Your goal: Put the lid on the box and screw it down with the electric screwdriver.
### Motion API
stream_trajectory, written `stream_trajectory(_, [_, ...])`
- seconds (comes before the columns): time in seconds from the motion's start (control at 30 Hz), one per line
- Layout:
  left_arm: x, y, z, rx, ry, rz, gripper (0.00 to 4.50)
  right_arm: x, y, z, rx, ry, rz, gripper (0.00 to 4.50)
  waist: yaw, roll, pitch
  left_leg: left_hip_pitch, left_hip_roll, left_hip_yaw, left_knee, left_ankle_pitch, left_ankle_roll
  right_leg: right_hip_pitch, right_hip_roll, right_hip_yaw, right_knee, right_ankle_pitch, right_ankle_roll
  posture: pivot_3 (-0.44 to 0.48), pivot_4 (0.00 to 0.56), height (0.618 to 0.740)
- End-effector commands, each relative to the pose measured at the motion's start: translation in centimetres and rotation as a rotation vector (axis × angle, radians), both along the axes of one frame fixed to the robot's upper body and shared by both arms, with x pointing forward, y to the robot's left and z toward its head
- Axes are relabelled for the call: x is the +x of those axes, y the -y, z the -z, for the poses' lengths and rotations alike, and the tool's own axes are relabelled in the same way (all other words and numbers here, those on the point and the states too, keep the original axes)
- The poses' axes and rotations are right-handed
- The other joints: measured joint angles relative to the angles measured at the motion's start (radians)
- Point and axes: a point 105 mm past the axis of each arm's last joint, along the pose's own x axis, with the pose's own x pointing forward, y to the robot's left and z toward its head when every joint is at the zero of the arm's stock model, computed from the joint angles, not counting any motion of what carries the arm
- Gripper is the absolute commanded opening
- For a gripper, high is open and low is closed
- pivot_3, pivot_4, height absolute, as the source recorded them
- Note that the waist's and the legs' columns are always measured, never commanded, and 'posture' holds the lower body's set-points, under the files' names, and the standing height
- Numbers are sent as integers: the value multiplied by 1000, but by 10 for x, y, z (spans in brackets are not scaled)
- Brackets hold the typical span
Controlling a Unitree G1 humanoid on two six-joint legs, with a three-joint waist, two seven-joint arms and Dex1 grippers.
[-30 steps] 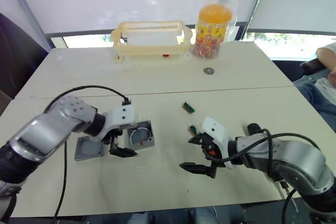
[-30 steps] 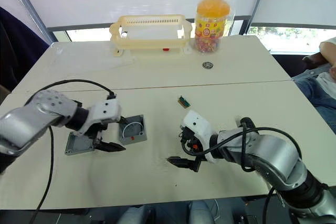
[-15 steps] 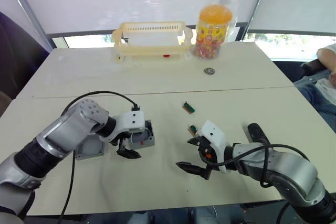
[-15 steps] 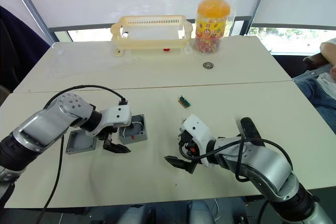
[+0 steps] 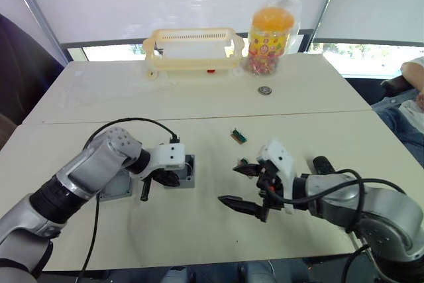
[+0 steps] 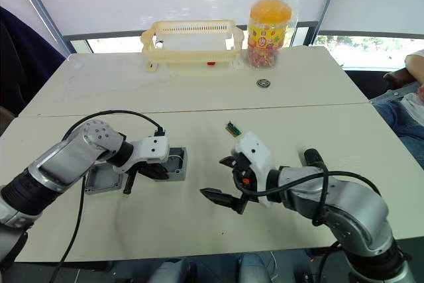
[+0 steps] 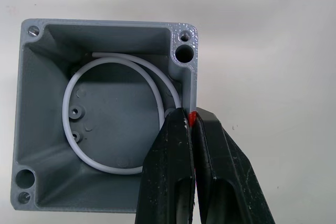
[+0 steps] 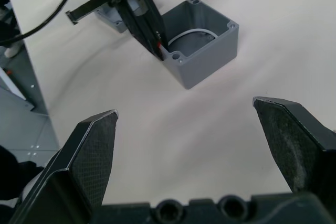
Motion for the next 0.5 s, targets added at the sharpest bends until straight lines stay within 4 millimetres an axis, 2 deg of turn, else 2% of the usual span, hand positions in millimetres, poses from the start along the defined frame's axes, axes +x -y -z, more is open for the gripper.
stream_trajectory(0.03, [1,-3,2,24,-5,26,46,-7,1,-8,13,21,-31,4500,0,0,0,0,0,0,0,0,0,0,0,0,0,0,0,0,150,740])
stream_trajectory(0.3, [-1,4,-2,41,79,317,46,-13,9,-5,-6,-5,-45,4500,2,0,0,1,0,0,0,0,0,1,0,0,0,0,0,0,150,740])
stream_trajectory(0.4, [4,4,-3,68,109,417,46,-13,9,-5,-9,-5,-48,4500,3,0,0,1,0,0,0,0,0,1,0,0,0,0,0,0,150,740])
stream_trajectory(0.5, [9,13,-7,52,121,495,46,-14,7,-6,-5,1,-46,4500,5,0,0,0,0,0,1,0,0,1,0,0,0,0,0,0,150,740])
